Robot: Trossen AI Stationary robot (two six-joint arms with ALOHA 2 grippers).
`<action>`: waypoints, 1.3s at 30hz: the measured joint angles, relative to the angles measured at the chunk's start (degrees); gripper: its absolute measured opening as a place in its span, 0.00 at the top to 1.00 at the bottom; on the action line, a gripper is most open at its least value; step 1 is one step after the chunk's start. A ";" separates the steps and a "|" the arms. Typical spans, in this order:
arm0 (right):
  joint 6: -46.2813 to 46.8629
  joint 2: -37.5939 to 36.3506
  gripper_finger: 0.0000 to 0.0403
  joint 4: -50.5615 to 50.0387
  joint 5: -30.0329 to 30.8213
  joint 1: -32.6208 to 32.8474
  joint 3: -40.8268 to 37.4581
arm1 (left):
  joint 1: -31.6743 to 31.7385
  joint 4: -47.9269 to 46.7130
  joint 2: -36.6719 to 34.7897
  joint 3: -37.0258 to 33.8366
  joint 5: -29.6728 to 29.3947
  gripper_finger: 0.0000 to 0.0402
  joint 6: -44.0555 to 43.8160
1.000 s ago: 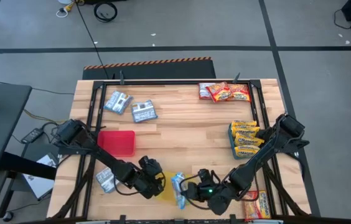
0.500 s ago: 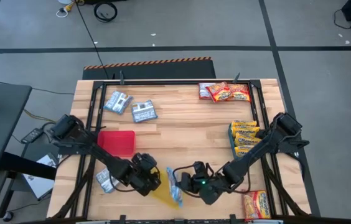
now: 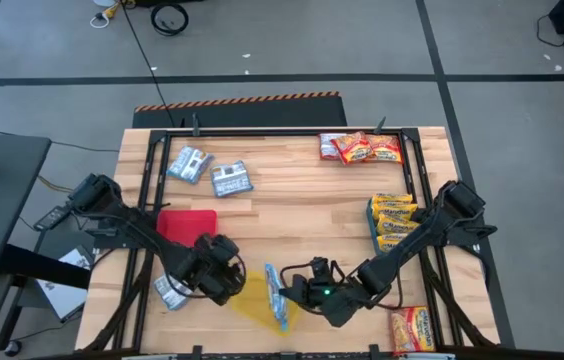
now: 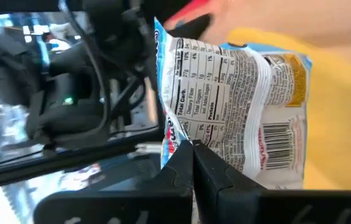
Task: Sort Maruchan noodles
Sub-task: Put the light blue noodle pack into the yellow bin
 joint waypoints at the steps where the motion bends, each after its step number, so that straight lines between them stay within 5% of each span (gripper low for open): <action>1: -0.39 0.00 0.99 -0.18 -0.32 -0.48 -0.33 | -0.36 -2.62 -0.05 0.00 0.94 0.42 -0.05; 7: -6.91 0.00 0.99 3.80 -1.53 -2.66 -1.78 | -5.84 -2.80 0.11 -2.97 8.56 0.42 -2.27; 12: -16.25 0.00 0.99 9.91 -3.00 -3.71 -1.83 | -11.74 7.37 0.12 -6.95 5.83 0.42 -8.83; 20: -21.94 4.87 0.99 19.88 -9.89 -5.27 -1.68 | -13.66 29.67 5.80 -7.48 3.15 0.42 16.09; 29: -16.28 9.49 0.99 20.05 -3.32 -3.58 -1.73 | -12.01 33.10 8.82 -5.61 5.21 0.42 12.61; 33: -16.60 9.46 0.99 15.97 5.67 -2.53 -1.72 | -12.00 34.16 8.82 -2.37 4.90 0.42 18.61; 39: -18.97 11.14 0.99 15.43 9.01 -3.20 -1.72 | -9.65 34.53 8.77 0.55 3.00 0.42 28.81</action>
